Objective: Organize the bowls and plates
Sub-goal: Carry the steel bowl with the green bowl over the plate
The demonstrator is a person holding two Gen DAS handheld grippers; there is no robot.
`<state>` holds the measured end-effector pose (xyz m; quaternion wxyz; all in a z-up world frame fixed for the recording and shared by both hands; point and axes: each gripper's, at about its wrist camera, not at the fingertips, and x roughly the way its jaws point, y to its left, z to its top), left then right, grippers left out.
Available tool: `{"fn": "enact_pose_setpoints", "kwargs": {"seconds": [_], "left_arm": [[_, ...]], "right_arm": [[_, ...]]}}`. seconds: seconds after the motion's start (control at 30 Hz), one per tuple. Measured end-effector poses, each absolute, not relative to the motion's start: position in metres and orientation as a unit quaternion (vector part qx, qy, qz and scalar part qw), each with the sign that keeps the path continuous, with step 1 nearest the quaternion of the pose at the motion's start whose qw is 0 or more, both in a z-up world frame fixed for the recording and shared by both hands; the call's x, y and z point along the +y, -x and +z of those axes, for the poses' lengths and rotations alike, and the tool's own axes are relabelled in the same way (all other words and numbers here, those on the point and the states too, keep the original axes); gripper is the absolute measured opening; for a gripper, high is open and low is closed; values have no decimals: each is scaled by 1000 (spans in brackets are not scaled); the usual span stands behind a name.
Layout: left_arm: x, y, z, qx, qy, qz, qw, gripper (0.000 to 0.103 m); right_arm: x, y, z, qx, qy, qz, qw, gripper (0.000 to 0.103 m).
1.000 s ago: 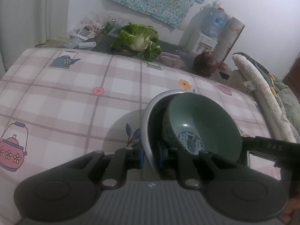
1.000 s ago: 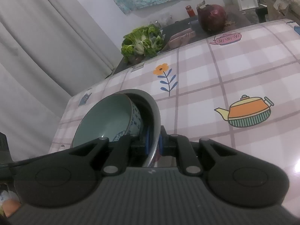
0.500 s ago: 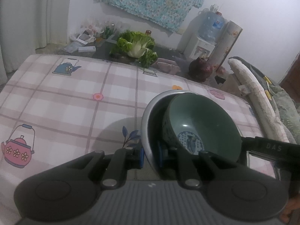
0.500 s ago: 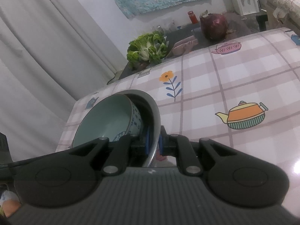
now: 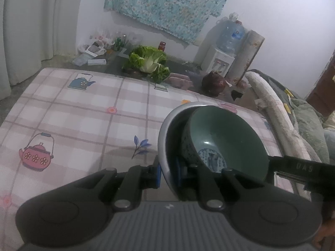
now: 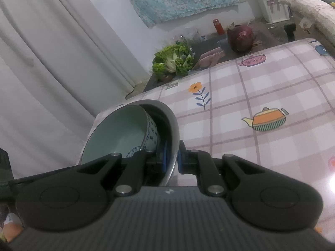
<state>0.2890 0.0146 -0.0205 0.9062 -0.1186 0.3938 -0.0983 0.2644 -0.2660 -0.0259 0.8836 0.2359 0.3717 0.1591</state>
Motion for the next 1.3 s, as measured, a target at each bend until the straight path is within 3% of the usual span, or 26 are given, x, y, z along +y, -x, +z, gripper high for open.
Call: {"fn": "enact_pose_setpoints", "kwargs": {"seconds": [0.67, 1.3], "left_arm": [[21, -199, -26, 403, 118, -105, 902, 12], [26, -176, -64, 436, 105, -95, 889, 14]], "right_arm": [[-260, -155, -29, 389, -252, 148, 874, 10], [-247, -133, -68, 422, -243, 141, 862, 11]]}}
